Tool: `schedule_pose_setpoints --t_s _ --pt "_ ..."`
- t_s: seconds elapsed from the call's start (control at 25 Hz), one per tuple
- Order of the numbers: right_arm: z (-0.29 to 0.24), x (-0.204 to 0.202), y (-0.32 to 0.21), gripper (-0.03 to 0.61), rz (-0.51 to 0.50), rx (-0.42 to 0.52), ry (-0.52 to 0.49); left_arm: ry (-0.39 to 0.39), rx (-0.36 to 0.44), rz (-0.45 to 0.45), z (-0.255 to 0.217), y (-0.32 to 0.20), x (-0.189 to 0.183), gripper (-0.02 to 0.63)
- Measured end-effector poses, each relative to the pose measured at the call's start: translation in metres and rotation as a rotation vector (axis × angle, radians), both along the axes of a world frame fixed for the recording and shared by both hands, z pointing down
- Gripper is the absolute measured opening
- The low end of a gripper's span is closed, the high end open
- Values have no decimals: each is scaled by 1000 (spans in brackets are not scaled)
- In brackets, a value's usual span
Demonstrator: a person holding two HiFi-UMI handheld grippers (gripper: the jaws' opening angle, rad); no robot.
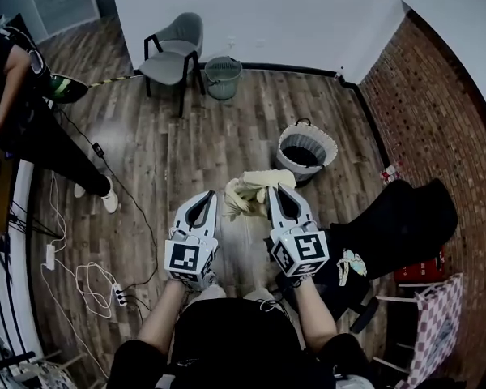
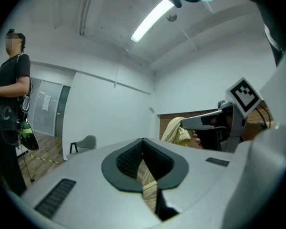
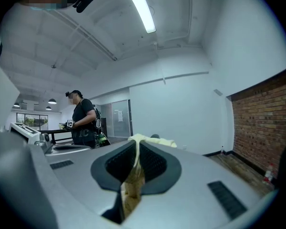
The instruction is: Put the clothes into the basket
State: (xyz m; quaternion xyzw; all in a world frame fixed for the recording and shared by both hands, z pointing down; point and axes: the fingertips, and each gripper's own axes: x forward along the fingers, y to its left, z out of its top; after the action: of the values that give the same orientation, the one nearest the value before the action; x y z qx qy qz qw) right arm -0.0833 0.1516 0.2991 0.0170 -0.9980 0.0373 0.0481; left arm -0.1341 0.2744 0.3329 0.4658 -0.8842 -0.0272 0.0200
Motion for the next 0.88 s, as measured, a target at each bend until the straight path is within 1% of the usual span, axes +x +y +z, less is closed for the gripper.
schedule_pose_setpoints --t_s 0.2,0.44,0.68,0.76,0.88 --pt "3 -38 38 31 -74 1 5 11 9 -62 2 37 -28 12" --pt "15 -72 54 31 -134 -17 27 24 -5 -107 9 51 -54 12" --pt "26 -111 40 31 -152 -27 38 15 -21 -104 12 27 -93 12" --pt "28 -125 25 32 -147 -27 43 18 -21 -98 12 11 -108 12" --pt "26 -145 -11 31 -127 -31 42 21 -22 -64 10 -30 -129 12"
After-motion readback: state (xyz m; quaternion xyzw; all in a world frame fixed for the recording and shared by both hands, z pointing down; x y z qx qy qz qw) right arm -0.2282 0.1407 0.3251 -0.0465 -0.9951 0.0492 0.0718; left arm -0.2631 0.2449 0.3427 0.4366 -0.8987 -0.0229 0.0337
